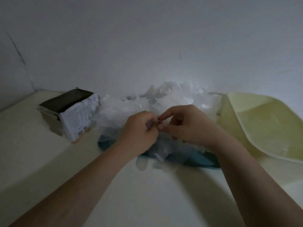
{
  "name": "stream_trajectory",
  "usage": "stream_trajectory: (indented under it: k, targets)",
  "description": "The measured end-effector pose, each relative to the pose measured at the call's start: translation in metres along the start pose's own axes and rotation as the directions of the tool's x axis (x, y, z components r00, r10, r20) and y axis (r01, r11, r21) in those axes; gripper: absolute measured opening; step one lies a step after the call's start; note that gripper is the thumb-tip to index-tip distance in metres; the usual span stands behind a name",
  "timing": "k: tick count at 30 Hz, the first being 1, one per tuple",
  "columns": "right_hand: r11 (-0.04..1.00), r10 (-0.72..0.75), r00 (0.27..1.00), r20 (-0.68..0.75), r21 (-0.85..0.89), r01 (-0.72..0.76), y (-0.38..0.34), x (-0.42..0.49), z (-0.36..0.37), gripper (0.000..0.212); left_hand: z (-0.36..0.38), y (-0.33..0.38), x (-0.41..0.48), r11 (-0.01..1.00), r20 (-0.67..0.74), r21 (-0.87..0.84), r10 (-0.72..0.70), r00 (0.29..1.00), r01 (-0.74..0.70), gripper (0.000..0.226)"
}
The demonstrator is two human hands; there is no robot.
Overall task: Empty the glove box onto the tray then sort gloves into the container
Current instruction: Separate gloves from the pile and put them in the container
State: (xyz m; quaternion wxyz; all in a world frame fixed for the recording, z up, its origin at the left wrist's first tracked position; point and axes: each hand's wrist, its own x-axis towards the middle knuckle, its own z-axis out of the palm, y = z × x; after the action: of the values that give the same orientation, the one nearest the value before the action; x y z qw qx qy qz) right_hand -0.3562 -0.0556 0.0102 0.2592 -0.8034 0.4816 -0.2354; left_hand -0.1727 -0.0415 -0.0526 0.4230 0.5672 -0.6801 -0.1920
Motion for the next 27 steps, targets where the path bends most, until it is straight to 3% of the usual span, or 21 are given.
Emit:
stream_trajectory:
  k: [3,6,10,14,18,20,22,24,27]
  targets:
    - [0.998,0.042,0.994,-0.104,-0.038,-0.046,0.005,-0.002,0.0,0.044,-0.011,0.007,0.002,0.999,-0.078,-0.054,-0.009,0.997,0.005,0.016]
    - [0.995,0.047,0.999,0.014,-0.087,-0.046,0.006,-0.003,-0.007,0.079,-0.028,0.018,0.004,0.984,-0.172,-0.176,-0.05,0.984,0.019,0.017]
    - [0.987,-0.025,0.993,0.119,0.158,0.005,0.007,-0.003,-0.006,0.093,-0.05,0.029,0.006,0.919,-0.255,-0.38,-0.213,0.943,0.105,0.02]
    - [0.933,-0.103,0.983,0.153,0.357,0.042,0.002,-0.007,-0.01,0.102,-0.059,0.025,0.006,0.83,-0.189,-0.515,-0.354,0.916,0.214,0.019]
    - [0.928,-0.052,0.998,0.039,0.372,0.034,-0.006,-0.006,0.001,0.079,-0.063,0.031,0.007,0.688,-0.1,-0.671,-0.452,0.887,0.275,0.015]
    - [0.869,-0.019,1.0,-0.015,0.494,0.024,-0.007,-0.006,0.005,0.068,-0.063,0.034,0.007,0.583,0.01,-0.755,-0.448,0.894,0.301,0.015]
    - [0.784,-0.032,0.999,-0.004,0.62,0.028,-0.01,-0.008,0.006,0.072,-0.063,0.034,0.007,0.511,0.144,-0.786,-0.394,0.908,0.347,0.021]
    - [0.712,-0.081,0.996,-0.03,0.698,0.079,-0.016,-0.011,0.007,0.062,-0.061,0.036,0.005,0.498,0.256,-0.769,-0.333,0.907,0.4,0.026]
    - [0.593,-0.027,0.992,-0.125,0.797,0.117,-0.021,-0.011,0.01,0.023,-0.058,0.04,0.002,0.509,0.403,-0.711,-0.27,0.874,0.485,0.026]
